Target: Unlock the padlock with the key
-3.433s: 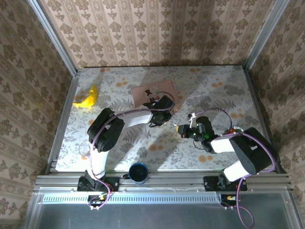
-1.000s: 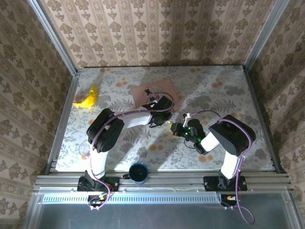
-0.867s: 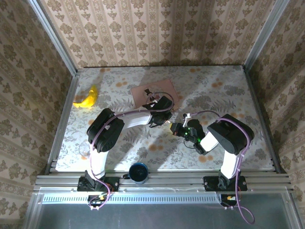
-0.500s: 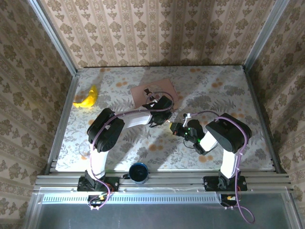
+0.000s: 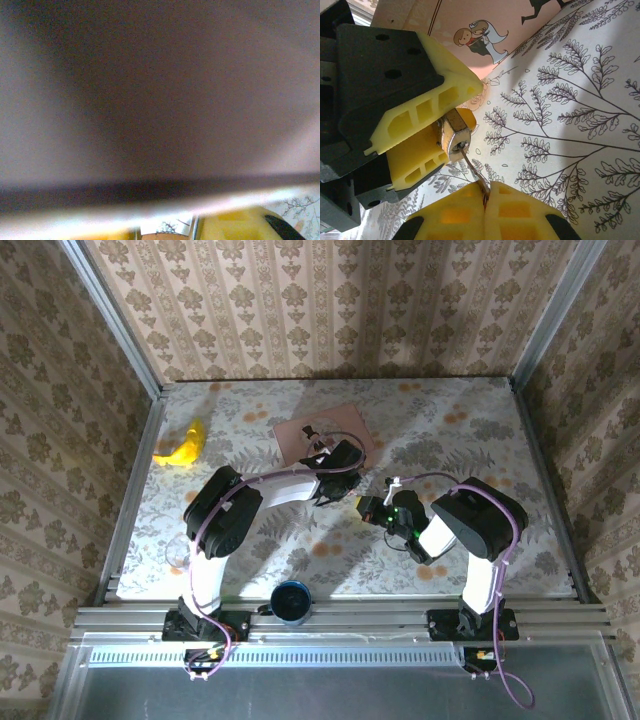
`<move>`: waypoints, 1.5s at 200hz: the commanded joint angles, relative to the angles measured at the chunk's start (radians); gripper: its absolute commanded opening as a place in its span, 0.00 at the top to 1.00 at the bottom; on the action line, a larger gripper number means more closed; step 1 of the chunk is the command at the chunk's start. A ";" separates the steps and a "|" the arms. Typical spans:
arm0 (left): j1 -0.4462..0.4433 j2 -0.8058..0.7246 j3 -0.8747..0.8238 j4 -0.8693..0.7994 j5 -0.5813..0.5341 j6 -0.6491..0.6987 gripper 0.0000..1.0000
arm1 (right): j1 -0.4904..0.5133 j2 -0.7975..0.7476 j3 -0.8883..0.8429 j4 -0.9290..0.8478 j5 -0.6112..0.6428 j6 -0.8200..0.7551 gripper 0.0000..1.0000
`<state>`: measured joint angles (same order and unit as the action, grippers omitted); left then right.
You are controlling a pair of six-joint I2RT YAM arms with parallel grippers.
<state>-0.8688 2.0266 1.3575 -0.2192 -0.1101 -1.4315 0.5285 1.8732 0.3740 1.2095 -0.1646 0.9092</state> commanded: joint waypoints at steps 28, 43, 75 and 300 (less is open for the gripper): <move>-0.037 0.052 0.000 0.023 0.186 -0.121 1.00 | 0.018 -0.016 0.062 0.082 -0.025 0.048 1.00; -0.037 0.052 -0.004 0.025 0.188 -0.120 1.00 | 0.017 -0.024 0.068 0.073 -0.037 0.049 1.00; -0.037 0.049 -0.007 0.029 0.193 -0.110 1.00 | 0.010 -0.022 0.086 0.069 -0.078 0.039 1.00; -0.037 0.004 -0.044 0.047 0.191 -0.063 1.00 | -0.184 -0.085 0.180 -0.205 -0.479 -0.138 1.00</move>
<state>-0.8719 2.0224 1.3495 -0.1658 -0.0612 -1.4422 0.3565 1.7870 0.5007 0.8783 -0.5381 0.8024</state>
